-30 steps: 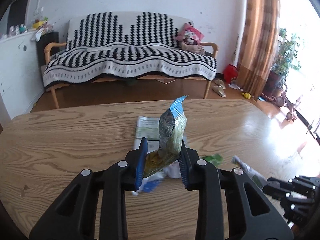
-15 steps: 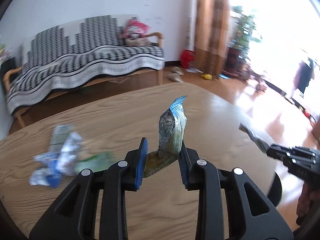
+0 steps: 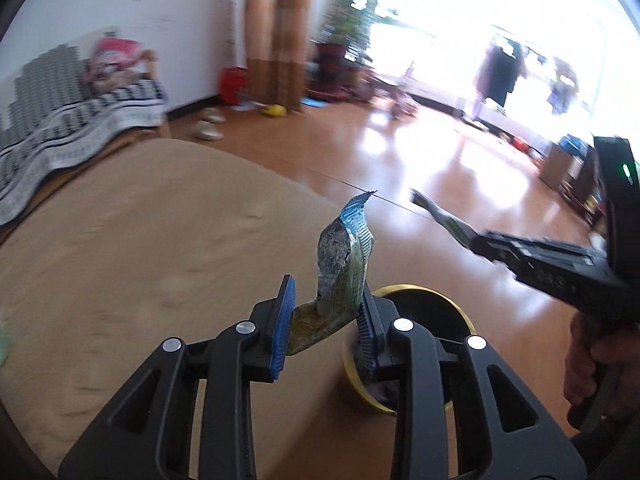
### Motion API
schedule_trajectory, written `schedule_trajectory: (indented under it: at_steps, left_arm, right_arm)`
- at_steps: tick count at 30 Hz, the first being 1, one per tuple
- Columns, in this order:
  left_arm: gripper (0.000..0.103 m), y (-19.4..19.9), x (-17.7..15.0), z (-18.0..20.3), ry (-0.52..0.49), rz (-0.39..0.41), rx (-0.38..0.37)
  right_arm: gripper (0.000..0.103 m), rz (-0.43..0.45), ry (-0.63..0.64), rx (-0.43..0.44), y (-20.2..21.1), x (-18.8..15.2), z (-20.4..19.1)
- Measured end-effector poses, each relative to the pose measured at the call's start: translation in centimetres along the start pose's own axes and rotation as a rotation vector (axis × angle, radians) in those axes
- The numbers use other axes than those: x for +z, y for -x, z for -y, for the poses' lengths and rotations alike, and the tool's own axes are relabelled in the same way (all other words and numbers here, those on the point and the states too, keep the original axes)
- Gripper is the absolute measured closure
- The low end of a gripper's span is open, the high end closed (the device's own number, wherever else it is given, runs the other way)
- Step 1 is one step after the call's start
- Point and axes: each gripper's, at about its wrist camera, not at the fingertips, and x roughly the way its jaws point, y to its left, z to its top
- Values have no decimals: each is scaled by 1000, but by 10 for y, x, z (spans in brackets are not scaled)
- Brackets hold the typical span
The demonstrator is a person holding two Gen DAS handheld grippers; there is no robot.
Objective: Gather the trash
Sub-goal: 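Carry the snack bag and white tube to the black bin and open both tools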
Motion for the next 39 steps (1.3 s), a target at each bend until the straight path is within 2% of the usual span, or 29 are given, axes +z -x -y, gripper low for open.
schedule_trajectory:
  at_steps: [5, 9, 16, 23, 24, 28, 39]
  left_arm:
    - [74, -46, -13, 52, -79, -91, -109]
    - [74, -77, -25, 77, -128, -158, -169]
    - [74, -109, -33, 93, -161, -210, -180]
    - [72, -114, -35, 92, -166, -223, -196]
    - [70, -114, -35, 92, -167, -223, -196]
    - [52, -113, -30, 90, -161, -218, -200]
    - [45, -103, -29, 89, -154, -199, -202]
  right_arm:
    - [86, -32, -53, -48, -5, -12, 48]
    - [86, -63, -65, -76, -13, -19, 61]
    - [86, -85, -73, -77, -22, -24, 67]
    - [86, -89, -76, -72, -24, -23, 65]
    - [86, -91, -76, -72, -25, -22, 64]
    - [86, -95, -80, -71, -26, -23, 64]
    - [86, -127, -66, -60, -32, -23, 62]
